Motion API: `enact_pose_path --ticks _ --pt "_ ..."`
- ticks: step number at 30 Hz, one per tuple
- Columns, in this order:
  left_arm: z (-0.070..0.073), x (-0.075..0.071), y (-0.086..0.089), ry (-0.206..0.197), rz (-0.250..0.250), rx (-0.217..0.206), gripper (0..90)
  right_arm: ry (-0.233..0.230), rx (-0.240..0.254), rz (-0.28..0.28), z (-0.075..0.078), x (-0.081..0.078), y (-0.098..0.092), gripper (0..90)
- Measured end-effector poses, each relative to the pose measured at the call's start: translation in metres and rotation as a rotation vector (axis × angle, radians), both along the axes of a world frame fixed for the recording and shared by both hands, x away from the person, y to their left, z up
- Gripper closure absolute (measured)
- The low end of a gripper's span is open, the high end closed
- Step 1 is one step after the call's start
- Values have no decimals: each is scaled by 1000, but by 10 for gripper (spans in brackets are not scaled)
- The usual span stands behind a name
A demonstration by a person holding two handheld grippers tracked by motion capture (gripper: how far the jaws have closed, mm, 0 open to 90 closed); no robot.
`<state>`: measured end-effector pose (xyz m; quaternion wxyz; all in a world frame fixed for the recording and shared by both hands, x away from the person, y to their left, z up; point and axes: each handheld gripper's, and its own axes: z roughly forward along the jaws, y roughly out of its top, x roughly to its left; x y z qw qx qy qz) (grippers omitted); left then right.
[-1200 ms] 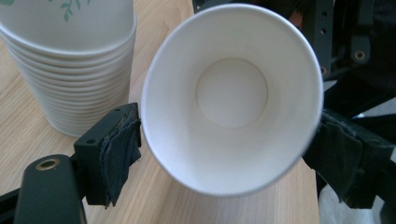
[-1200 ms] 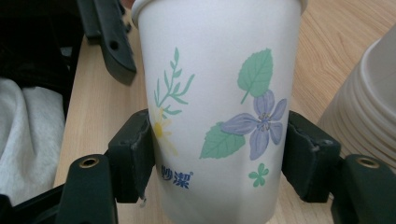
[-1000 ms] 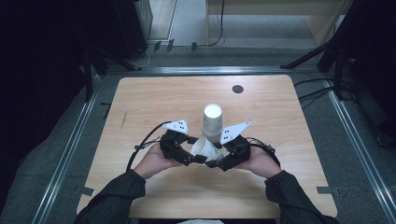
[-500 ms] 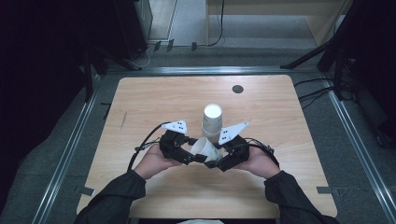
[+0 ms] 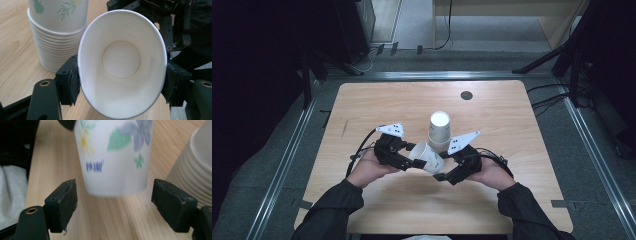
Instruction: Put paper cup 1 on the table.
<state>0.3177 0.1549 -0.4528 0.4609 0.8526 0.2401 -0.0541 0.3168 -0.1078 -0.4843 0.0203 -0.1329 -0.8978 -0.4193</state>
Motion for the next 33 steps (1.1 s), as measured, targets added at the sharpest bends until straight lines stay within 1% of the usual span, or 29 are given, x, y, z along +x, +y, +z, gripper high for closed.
enact_pose_path --ticks 1,2,3,4,5,6,8,9,10,11,13,15,16,17,18,19,20,21,22,24,25,26,27,28,29,31,32,33 --pt "1 0 1 -7 0 8 284 -6 -6 -3 -1 0 -1 213" --pt "2 0 2 -12 2 14 284 -16 -6 -30 -2 -1 -4 213" --pt "2 0 2 -11 -1 20 284 -16 -6 -30 -2 -1 -4 213" --pt "2 0 3 -16 3 30 284 13 10 -52 -2 0 -7 203" --pt "2 0 4 -17 2 39 284 13 10 -52 -2 0 -7 203" --pt "2 0 5 -15 3 40 284 17 14 -64 -2 0 -8 202" --pt "2 0 6 -12 2 41 284 7 6 -77 -3 -1 -11 202" --pt "2 0 7 -11 5 48 284 -13 -12 -95 -3 -1 -13 202" --pt "3 1 8 -17 5 62 284 -13 -12 -95 -3 -1 -13 202" --pt "3 1 8 -23 7 74 284 -21 -20 -109 -3 -1 -15 202" --pt "4 2 11 -25 9 85 284 -24 -15 -112 -2 -2 -17 202" --pt "5 3 15 -24 18 97 284 -9 -4 -122 -1 -3 -20 202" --pt "6 4 17 -25 20 109 284 -12 2 -143 1 -4 -23 202" --pt "7 6 19 -30 24 123 284 -12 2 -143 1 -4 -23 202" --pt "8 7 21 -27 28 130 284 -26 -8 -156 1 -4 -26 202" --pt "9 9 23 -24 25 141 284 -26 -8 -156 1 -4 -26 202" --pt "11 10 25 -28 27 147 284 -35 -17 -160 2 -4 -28 202" --pt "13 12 27 -35 24 163 284 -43 -24 -173 2 -4 -29 202" --pt "15 13 28 -40 27 170 284 -52 -32 -186 2 -3 -31 202" --pt "18 17 31 -46 28 191 283 -58 -38 -207 2 -2 -35 202" --pt "19 19 33 -42 30 199 283 -62 -43 -217 3 -1 -37 202" --pt "20 22 35 -41 29 203 282 -62 -43 -228 3 0 -39 202" --pt "20 24 37 -30 38 207 283 -62 -42 -241 3 1 -41 203" --pt "20 27 40 -25 41 221 282 -52 -34 -246 3 2 -44 203" --pt "20 28 41 -31 48 228 283 -38 -26 -251 4 2 -47 203" --pt "19 31 45 -26 59 233 282 -42 -12 -253 5 3 -50 203" --pt "19 33 48 -37 70 242 282 -39 -16 -254 6 3 -52 203" --pt "18 35 50 -40 76 247 282 -51 -19 -253 6 4 -53 203"
